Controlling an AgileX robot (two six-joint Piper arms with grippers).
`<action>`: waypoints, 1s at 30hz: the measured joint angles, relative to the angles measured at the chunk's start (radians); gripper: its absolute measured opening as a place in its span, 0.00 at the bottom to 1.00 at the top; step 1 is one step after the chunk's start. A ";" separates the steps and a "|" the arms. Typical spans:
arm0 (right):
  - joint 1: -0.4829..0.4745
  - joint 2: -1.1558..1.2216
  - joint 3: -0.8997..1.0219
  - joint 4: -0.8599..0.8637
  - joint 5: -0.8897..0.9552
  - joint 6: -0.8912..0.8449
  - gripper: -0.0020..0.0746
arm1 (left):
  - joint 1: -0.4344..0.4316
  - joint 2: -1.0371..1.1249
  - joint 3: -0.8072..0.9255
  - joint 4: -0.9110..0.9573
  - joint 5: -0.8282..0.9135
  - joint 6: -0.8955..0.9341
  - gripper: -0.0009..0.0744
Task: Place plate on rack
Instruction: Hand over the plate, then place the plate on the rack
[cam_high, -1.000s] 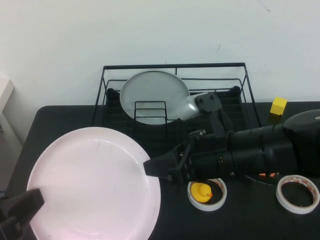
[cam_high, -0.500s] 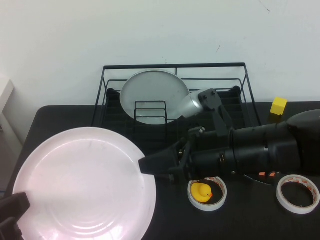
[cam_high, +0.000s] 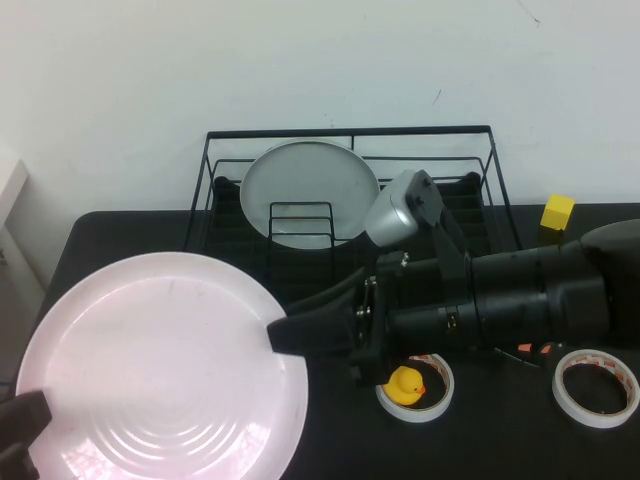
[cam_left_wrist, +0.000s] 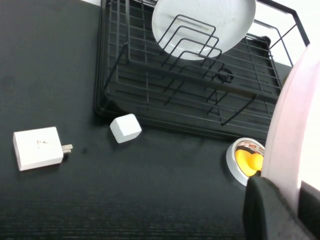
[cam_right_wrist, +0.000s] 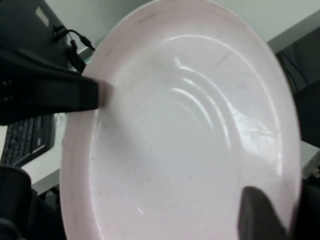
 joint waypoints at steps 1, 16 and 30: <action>0.000 0.000 0.000 0.000 0.006 -0.002 0.29 | 0.000 0.000 0.000 0.000 0.001 0.000 0.05; 0.009 -0.001 -0.092 0.000 0.090 -0.036 0.66 | 0.000 0.002 0.000 -0.060 -0.039 0.149 0.02; -0.208 -0.025 -0.328 -0.020 0.378 0.089 0.61 | 0.000 0.002 0.000 -0.078 -0.357 0.383 0.02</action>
